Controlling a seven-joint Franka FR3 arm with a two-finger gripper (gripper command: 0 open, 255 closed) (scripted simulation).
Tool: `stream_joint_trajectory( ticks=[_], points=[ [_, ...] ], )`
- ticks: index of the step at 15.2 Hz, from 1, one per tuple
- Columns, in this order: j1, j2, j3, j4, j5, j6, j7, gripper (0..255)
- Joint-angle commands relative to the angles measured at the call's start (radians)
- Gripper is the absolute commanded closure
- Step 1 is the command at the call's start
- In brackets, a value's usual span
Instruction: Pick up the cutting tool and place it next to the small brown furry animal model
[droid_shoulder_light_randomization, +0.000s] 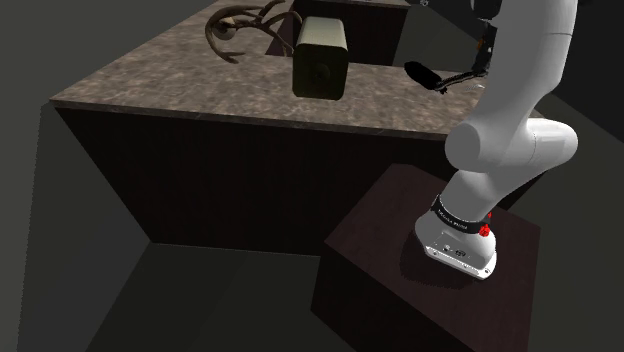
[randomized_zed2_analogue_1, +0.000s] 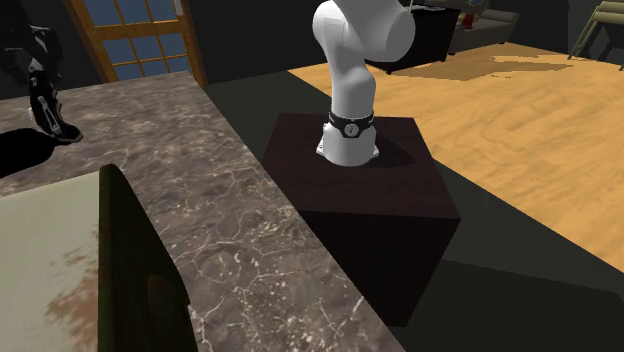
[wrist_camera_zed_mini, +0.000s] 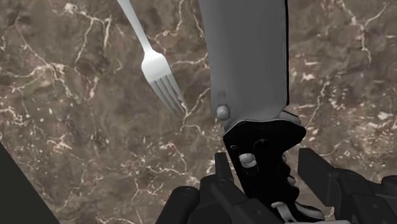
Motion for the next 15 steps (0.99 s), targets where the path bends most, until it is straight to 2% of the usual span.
stream_joint_trajectory(
  ticks=[1, 15],
  points=[
    [0.001, 0.006, 0.004, -0.019, 0.006, 0.023, -0.005, 255],
    [-0.009, 0.071, 0.037, -0.107, 0.059, 0.163, -0.041, 255]
  ],
)
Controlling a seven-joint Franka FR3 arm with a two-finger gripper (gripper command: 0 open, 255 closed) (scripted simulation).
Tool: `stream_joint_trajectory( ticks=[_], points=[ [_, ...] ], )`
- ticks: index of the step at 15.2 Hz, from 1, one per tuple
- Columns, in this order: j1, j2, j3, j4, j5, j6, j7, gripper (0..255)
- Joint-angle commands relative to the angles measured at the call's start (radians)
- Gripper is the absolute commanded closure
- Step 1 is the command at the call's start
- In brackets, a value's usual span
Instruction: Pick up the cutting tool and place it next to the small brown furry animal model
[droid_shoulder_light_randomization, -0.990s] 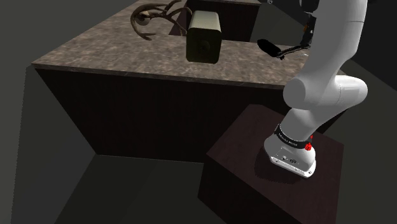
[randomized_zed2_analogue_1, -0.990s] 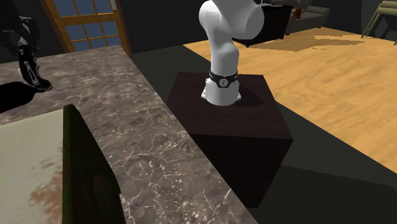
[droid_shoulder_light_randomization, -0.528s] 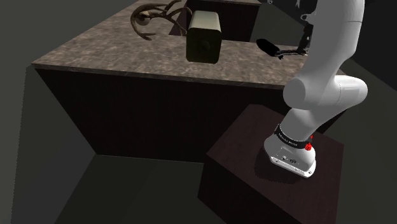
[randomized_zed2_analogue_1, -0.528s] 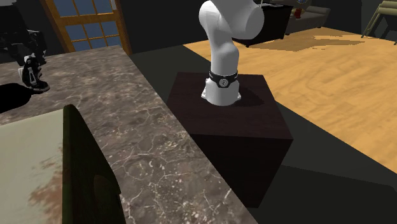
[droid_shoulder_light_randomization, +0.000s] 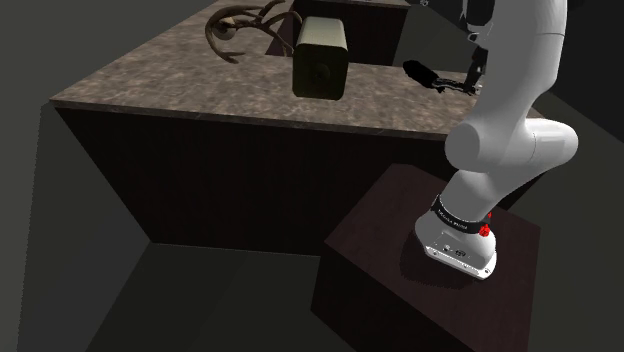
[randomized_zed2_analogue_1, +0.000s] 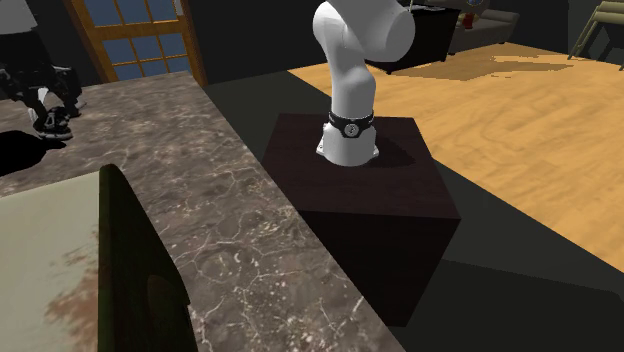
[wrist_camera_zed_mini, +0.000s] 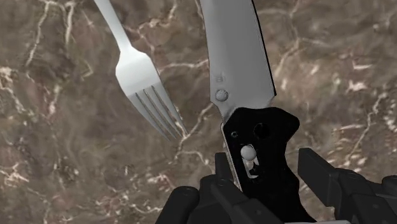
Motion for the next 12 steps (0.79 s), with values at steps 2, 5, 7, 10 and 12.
stream_joint_trajectory(
  ticks=[2, 5, 7, 10, 12],
  points=[
    [0.002, 0.004, 0.003, -0.014, 0.003, 0.011, -0.002, 255],
    [0.002, 0.004, 0.003, -0.014, 0.003, 0.011, -0.003, 255],
    [0.002, 0.004, 0.003, -0.014, 0.003, 0.011, -0.003, 255],
    [0.001, 0.006, 0.003, -0.007, 0.003, 0.006, -0.002, 0],
    [0.001, 0.006, 0.003, -0.007, 0.003, 0.006, -0.001, 0]
  ],
)
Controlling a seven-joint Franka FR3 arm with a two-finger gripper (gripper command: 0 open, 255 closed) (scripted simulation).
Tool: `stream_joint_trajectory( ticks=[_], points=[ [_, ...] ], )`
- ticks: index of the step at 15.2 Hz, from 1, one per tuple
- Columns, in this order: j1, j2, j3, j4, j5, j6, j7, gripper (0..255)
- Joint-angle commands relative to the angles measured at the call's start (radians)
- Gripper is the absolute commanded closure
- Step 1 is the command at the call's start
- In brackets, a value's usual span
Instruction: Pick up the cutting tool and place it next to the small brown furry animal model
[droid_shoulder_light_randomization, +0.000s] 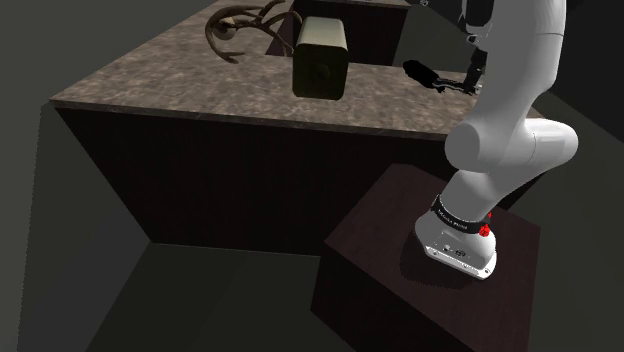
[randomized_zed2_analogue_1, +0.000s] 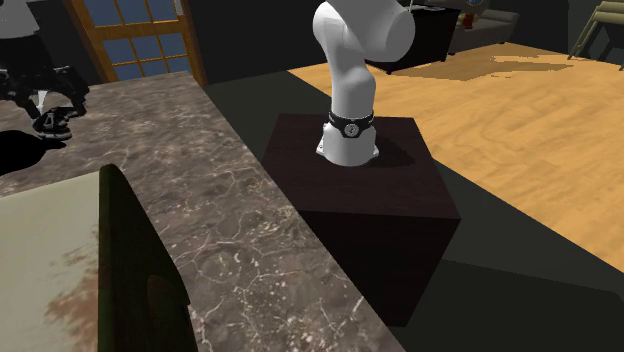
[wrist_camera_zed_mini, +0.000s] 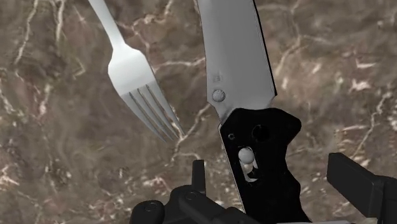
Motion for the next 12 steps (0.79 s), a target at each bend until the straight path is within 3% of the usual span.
stream_joint_trajectory(
  ticks=[1, 5, 12],
  points=[
    [0.001, -0.002, 0.000, -0.007, 0.000, 0.004, -0.001, 0],
    [0.012, -0.055, -0.027, 0.045, -0.040, -0.091, 0.023, 0],
    [0.012, -0.055, -0.027, 0.045, -0.040, -0.091, 0.023, 0]
  ],
)
